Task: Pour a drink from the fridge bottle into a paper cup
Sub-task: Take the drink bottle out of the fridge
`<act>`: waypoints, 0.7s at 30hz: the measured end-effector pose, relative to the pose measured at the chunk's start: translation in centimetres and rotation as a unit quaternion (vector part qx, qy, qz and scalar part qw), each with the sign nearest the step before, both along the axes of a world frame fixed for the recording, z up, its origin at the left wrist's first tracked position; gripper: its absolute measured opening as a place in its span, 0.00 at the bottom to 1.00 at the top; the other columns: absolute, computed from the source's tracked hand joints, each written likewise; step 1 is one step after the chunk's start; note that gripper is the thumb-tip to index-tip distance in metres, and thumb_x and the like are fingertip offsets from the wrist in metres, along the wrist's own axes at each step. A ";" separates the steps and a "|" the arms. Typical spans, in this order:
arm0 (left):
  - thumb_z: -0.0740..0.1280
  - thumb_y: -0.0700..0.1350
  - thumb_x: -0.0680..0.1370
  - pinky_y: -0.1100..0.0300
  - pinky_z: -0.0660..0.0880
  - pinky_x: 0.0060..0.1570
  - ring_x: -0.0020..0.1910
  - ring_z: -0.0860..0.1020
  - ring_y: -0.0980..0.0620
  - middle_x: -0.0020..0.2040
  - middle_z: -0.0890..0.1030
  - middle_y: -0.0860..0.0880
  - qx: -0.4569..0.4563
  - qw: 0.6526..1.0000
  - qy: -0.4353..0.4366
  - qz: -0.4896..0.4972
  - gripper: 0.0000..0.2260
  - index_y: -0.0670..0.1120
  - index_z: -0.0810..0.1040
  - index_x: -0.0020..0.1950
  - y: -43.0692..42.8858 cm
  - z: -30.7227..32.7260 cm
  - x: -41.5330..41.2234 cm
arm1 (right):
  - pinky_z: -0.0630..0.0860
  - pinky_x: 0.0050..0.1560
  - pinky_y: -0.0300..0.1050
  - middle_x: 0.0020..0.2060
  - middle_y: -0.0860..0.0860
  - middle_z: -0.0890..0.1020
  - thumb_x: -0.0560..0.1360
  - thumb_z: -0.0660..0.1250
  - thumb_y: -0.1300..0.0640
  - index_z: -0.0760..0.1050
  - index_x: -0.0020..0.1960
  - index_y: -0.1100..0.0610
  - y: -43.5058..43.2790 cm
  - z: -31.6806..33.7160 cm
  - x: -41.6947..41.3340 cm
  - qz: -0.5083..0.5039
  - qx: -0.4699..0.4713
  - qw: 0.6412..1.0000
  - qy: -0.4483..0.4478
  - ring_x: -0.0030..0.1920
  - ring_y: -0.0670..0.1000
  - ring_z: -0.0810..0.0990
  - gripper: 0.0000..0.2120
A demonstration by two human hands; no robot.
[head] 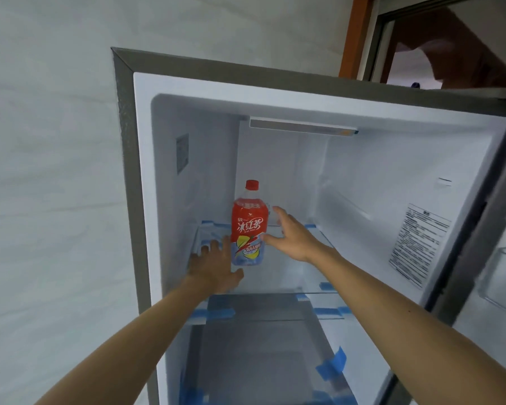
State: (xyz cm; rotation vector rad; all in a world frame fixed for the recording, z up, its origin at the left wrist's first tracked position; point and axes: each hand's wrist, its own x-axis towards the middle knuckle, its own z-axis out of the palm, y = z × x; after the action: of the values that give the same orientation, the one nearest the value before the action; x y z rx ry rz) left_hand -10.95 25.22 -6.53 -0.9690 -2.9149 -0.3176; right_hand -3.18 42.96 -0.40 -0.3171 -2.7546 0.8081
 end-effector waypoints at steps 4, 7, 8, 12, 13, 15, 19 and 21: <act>0.61 0.63 0.79 0.41 0.65 0.71 0.75 0.63 0.38 0.79 0.58 0.40 0.024 0.999 -0.040 0.025 0.41 0.45 0.45 0.80 1.2 -0.6 -2.5 | 0.70 0.69 0.58 0.75 0.54 0.66 0.72 0.74 0.45 0.48 0.80 0.48 0.6 -0.3 -5.1 0.006 -0.150 0.988 0.031 0.71 0.56 0.69 0.47; 0.62 0.62 0.78 0.40 0.65 0.70 0.74 0.64 0.37 0.77 0.59 0.38 0.046 0.998 -0.045 0.027 0.41 0.44 0.46 0.80 2.4 -0.3 -1.9 | 0.74 0.65 0.53 0.71 0.52 0.71 0.69 0.77 0.49 0.51 0.80 0.49 1.4 -0.4 -6.6 0.024 -0.216 0.974 0.059 0.65 0.50 0.74 0.48; 0.62 0.62 0.78 0.40 0.64 0.70 0.74 0.63 0.37 0.77 0.59 0.38 0.049 0.997 -0.044 0.033 0.41 0.43 0.46 0.80 2.7 -0.4 -1.9 | 0.75 0.64 0.52 0.69 0.51 0.74 0.68 0.78 0.51 0.52 0.79 0.50 1.6 -0.7 -7.2 0.034 -0.226 0.971 0.062 0.64 0.49 0.76 0.48; 0.63 0.64 0.77 0.40 0.64 0.70 0.74 0.63 0.36 0.77 0.60 0.38 0.073 0.994 -0.058 0.058 0.41 0.44 0.48 0.79 3.7 -1.1 -2.7 | 0.78 0.61 0.55 0.62 0.49 0.78 0.68 0.79 0.58 0.58 0.76 0.51 2.5 -1.3 -8.7 0.068 -0.234 0.968 0.063 0.60 0.49 0.79 0.45; 0.63 0.65 0.77 0.40 0.64 0.70 0.74 0.64 0.36 0.76 0.60 0.38 0.083 0.993 -0.065 0.060 0.41 0.44 0.49 0.79 3.8 -1.2 -2.8 | 0.79 0.60 0.53 0.61 0.48 0.78 0.67 0.79 0.58 0.59 0.76 0.51 2.8 -1.5 -8.9 0.073 -0.236 0.967 0.065 0.59 0.48 0.80 0.44; 0.64 0.65 0.76 0.40 0.65 0.70 0.74 0.65 0.37 0.76 0.62 0.38 0.101 0.990 -0.077 0.062 0.40 0.45 0.50 0.78 4.0 -1.4 -3.0 | 0.81 0.55 0.47 0.59 0.46 0.79 0.66 0.80 0.58 0.62 0.74 0.51 3.1 -1.4 -9.2 0.078 -0.233 0.967 0.072 0.56 0.45 0.81 0.42; 0.66 0.63 0.76 0.41 0.69 0.69 0.72 0.67 0.39 0.73 0.65 0.40 0.143 0.983 -0.102 0.053 0.38 0.47 0.54 0.77 4.3 -1.9 -3.1 | 0.82 0.52 0.47 0.58 0.47 0.80 0.65 0.81 0.57 0.66 0.71 0.50 3.4 -1.4 -9.4 0.070 -0.238 0.964 0.096 0.54 0.45 0.81 0.39; 0.68 0.61 0.76 0.44 0.71 0.67 0.70 0.69 0.40 0.70 0.67 0.40 0.179 0.974 -0.128 0.045 0.35 0.47 0.56 0.75 4.3 -2.0 -3.2 | 0.82 0.51 0.46 0.57 0.47 0.80 0.65 0.81 0.58 0.67 0.70 0.50 3.5 -1.3 -9.2 0.071 -0.248 0.960 0.103 0.53 0.46 0.82 0.38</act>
State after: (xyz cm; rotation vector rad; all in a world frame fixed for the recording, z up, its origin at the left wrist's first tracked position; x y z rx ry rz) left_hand -14.19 29.55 -8.56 -0.7879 -2.9498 -0.9913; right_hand -12.36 46.44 -1.69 -0.1131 -2.3682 1.4810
